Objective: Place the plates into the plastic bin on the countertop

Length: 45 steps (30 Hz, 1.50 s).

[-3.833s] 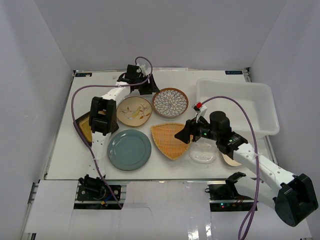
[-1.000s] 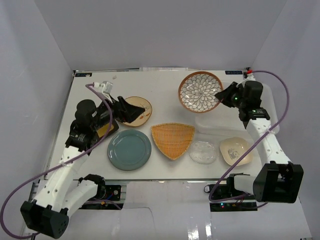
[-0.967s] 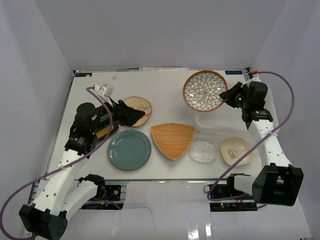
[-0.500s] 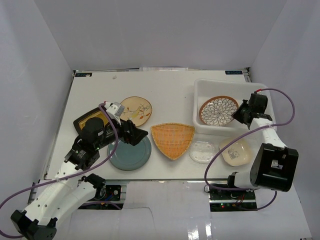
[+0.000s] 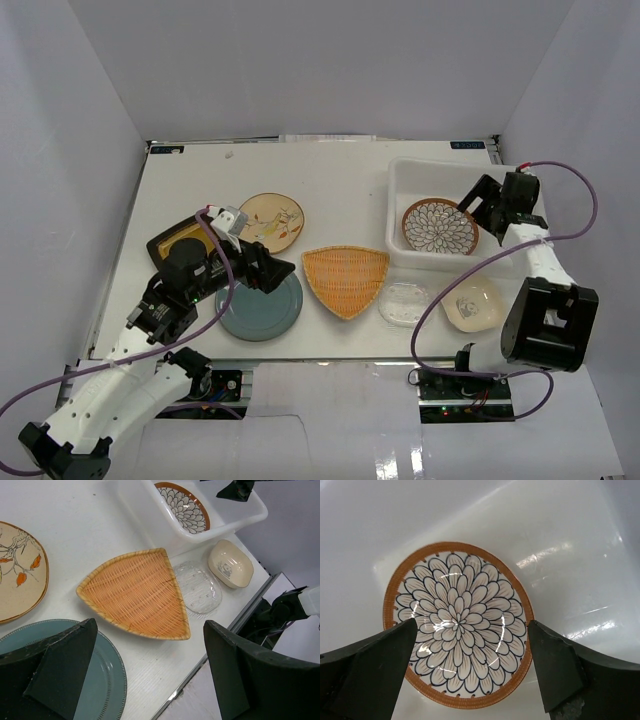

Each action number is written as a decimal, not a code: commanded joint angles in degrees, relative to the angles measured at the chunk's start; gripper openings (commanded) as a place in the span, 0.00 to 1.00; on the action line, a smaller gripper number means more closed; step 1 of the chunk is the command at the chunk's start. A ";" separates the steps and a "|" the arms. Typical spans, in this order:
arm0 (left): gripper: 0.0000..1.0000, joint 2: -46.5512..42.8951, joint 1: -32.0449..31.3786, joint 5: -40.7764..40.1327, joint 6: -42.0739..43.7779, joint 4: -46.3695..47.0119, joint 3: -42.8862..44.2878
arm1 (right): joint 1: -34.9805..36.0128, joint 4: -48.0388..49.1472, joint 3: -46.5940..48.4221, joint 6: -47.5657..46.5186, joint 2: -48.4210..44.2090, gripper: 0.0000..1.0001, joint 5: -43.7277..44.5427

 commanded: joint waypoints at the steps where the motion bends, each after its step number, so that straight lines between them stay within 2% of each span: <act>1: 0.98 -0.16 -0.31 -2.18 0.52 -0.74 0.62 | 2.23 0.24 5.57 -1.21 -6.59 0.97 2.06; 3: 0.98 -0.08 -0.31 -2.97 0.52 -0.92 0.80 | 4.69 -0.20 7.58 -1.65 -8.96 0.96 2.06; 5: 0.98 -0.34 -0.31 -5.34 0.52 -1.36 1.06 | 11.70 1.46 8.03 -2.62 -9.85 0.84 0.40; 6: 0.98 -0.69 -0.31 -6.65 0.43 -1.36 1.41 | 15.82 2.43 8.90 -2.97 -9.42 0.74 -0.05; 7: 0.98 -1.48 -0.31 -10.23 0.26 -1.45 1.67 | 23.69 3.13 9.87 -3.24 -8.37 0.62 -0.05; 9: 0.98 -2.97 -0.31 -14.38 -0.71 -1.36 2.20 | 31.56 2.88 12.76 -4.38 -2.69 0.31 -2.84; 10: 0.98 -4.98 -0.31 -19.10 -0.97 -0.84 2.29 | 38.21 2.96 16.00 -4.38 -0.30 0.22 -3.47; 11: 0.98 -6.22 -0.31 -20.80 -1.15 -0.57 2.21 | 41.06 3.75 17.68 -4.38 2.25 0.14 -4.00; 12: 0.98 -7.53 -0.31 -22.30 -1.33 -0.13 2.12 | 43.79 4.02 19.62 -4.38 7.67 0.11 -4.44; 13: 0.98 -8.85 -0.31 -23.53 -1.41 0.48 1.42 | 48.16 4.19 21.81 -4.56 10.33 0.12 -4.88; 14: 0.98 -11.30 -0.31 -25.98 -1.33 0.84 0.89 | 49.69 4.28 26.27 -4.64 13.31 0.15 -4.89; 15: 0.98 -12.28 -0.23 -27.31 -1.33 1.01 0.19 | 50.92 4.20 28.40 -3.60 18.83 0.25 -5.58; 17: 0.98 -13.87 -0.22 -29.25 -1.15 1.37 -1.83 | 52.51 3.93 34.01 -1.32 23.69 0.42 -6.46; 18: 0.98 -14.05 -0.22 -29.34 -1.15 0.84 -1.84 | 52.77 4.63 35.01 0.00 27.46 0.55 -5.16; 20: 0.98 -13.88 -0.31 -28.56 -1.24 0.75 -2.37 | 52.78 5.60 36.15 3.78 30.47 0.63 -2.44; 21: 0.98 -13.09 -0.23 -27.42 -1.24 0.75 -2.28 | 52.78 5.43 36.94 4.66 32.92 0.73 1.93; 23: 0.98 -12.39 -0.23 -26.45 -1.33 0.84 -2.19 | 52.69 5.77 37.04 7.13 35.04 0.75 4.33; 28: 0.98 -12.03 -0.31 -24.69 -1.42 1.19 -2.45 | 52.60 7.87 35.64 10.03 39.97 0.70 4.08; 32: 0.98 -11.77 -0.23 -23.98 -1.50 1.28 -2.54 | 52.16 11.56 35.02 14.15 43.14 0.57 0.05; 35: 0.98 -11.15 -0.22 -23.46 -1.33 1.28 -2.54 | 51.29 17.96 32.56 19.50 44.19 0.43 -3.30; 36: 0.98 -11.06 -0.22 -23.37 -1.41 1.28 -2.54 | 50.59 19.12 31.86 21.09 44.63 0.33 -3.22; 38: 0.98 -10.98 -0.23 -23.28 -1.41 1.37 -2.54 | 50.14 21.84 30.11 24.08 44.98 0.25 -1.91; 39: 0.98 -10.89 -0.22 -23.19 -1.33 1.37 -2.54 | 49.71 22.56 29.75 26.62 45.42 0.17 -1.20; 42: 0.98 -11.06 -0.22 -23.45 -1.42 1.37 -2.54 | 49.09 27.46 27.55 29.89 44.99 0.08 -1.02; 45: 0.98 -11.50 -0.31 -23.72 -1.42 1.19 -2.54 | 48.65 32.12 24.91 31.65 40.96 0.08 1.96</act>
